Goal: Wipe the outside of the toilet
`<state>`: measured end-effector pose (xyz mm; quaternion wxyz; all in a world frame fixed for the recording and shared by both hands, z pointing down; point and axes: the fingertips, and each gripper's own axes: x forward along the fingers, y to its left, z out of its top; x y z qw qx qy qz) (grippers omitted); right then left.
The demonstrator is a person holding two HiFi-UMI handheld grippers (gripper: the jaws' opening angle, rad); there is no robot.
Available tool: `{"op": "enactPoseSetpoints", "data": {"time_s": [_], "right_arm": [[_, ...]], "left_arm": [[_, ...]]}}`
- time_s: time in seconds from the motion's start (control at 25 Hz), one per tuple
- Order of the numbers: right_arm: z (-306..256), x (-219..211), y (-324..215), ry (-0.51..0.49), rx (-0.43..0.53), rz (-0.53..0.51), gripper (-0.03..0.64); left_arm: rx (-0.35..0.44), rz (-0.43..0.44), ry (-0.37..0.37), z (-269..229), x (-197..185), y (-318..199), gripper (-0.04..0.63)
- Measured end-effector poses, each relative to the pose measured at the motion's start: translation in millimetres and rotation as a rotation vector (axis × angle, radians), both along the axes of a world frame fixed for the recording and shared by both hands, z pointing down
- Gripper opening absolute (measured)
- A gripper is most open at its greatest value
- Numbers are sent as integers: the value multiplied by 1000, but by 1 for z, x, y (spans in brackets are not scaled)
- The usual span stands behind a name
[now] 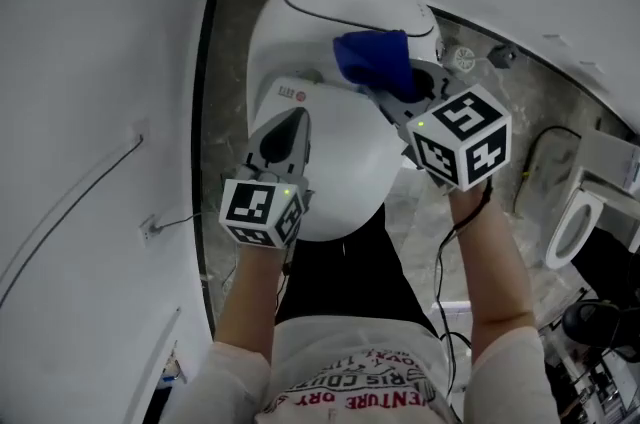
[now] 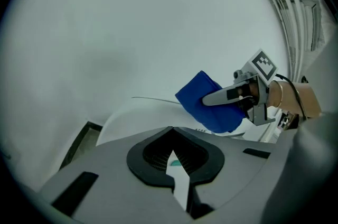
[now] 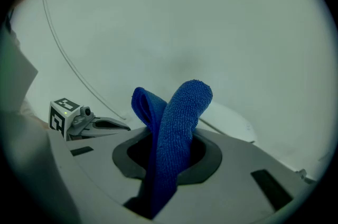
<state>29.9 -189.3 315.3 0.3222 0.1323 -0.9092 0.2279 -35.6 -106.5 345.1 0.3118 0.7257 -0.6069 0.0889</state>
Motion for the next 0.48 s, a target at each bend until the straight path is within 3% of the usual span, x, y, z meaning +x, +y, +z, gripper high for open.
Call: {"op": "enactPoseSetpoints", "data": {"time_s": [0.24, 0.36, 0.48], "right_arm": [[4, 107, -90, 15, 157, 255, 72], [31, 140, -116, 56, 195, 311, 72], [65, 152, -123, 80, 180, 304, 72]], "left_arm": [[3, 126, -55, 4, 63, -65, 6], [-24, 143, -63, 20, 82, -71, 6], [-59, 151, -55, 42, 97, -67, 6]]}}
